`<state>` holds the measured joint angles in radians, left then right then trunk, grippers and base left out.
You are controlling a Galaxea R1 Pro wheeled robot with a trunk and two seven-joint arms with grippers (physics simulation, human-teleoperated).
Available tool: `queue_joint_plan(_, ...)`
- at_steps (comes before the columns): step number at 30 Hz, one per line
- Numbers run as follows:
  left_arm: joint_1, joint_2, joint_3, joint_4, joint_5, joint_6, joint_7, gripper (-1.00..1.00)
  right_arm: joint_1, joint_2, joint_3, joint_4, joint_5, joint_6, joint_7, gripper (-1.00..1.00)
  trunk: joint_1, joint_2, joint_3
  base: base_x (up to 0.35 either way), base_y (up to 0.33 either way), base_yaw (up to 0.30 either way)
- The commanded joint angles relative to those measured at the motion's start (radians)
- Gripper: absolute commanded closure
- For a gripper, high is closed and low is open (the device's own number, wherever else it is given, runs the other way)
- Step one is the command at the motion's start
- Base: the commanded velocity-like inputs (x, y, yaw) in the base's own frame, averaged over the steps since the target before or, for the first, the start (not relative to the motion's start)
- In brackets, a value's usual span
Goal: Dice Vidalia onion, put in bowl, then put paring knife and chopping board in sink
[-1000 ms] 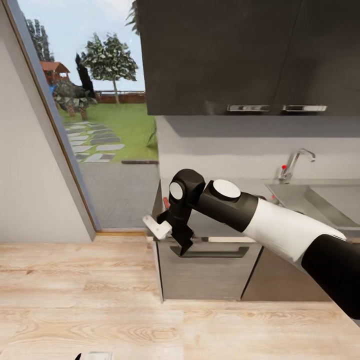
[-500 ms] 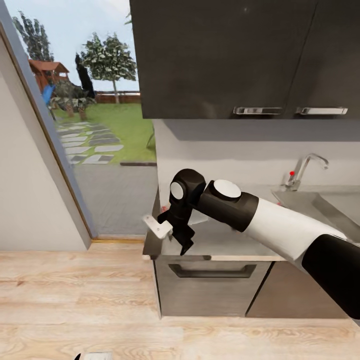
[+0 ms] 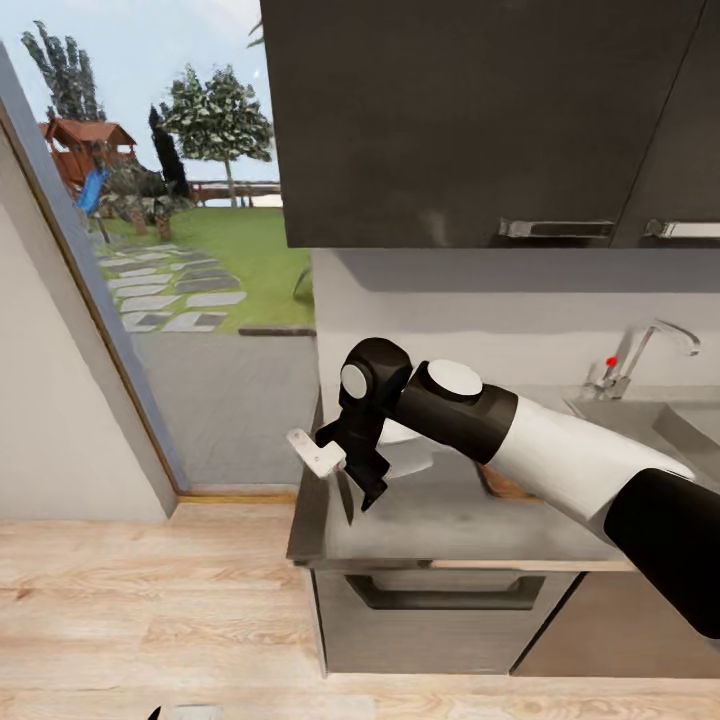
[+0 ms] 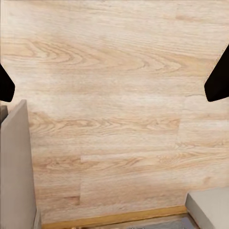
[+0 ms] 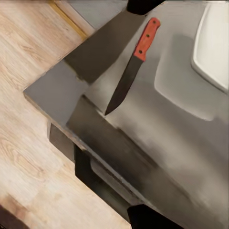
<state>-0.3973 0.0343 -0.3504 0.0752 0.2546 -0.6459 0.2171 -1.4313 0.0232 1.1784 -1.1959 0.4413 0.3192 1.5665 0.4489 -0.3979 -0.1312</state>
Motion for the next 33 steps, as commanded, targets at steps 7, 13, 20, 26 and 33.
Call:
queue_joint_plan(7, -0.001, -0.001, -0.009, 0.003, 0.005, -0.005, 0.003, -1.00, -0.001, 0.001, 0.005, 0.002, 0.004, 0.011, 0.004, -1.00, 0.001, -0.002, -0.002, 0.280, 0.070, 0.000)
queue_joint_plan(13, -0.001, -0.001, -0.009, 0.003, 0.005, -0.003, 0.003, -1.00, -0.001, 0.000, 0.008, 0.005, 0.004, 0.011, 0.004, -1.00, 0.001, -0.002, -0.002, 0.203, -0.020, 0.000)
queue_joint_plan(20, -0.001, -0.002, -0.009, 0.003, 0.005, 0.012, 0.002, -1.00, -0.001, 0.002, 0.060, 0.021, 0.004, 0.006, 0.004, -1.00, 0.001, -0.002, -0.002, 0.112, -0.090, 0.000)
queue_joint_plan(26, -0.001, -0.002, -0.009, 0.003, 0.005, 0.014, 0.002, -1.00, -0.001, 0.009, 0.095, 0.022, 0.005, 0.005, 0.002, -1.00, 0.001, -0.002, -0.002, 0.036, -0.026, 0.000)
queue_joint_plan(33, -0.001, -0.001, -0.009, 0.003, 0.005, 0.014, 0.002, -1.00, -0.001, 0.013, 0.099, 0.022, 0.004, 0.006, 0.000, -1.00, 0.001, -0.002, -0.002, 0.064, 0.028, 0.000)
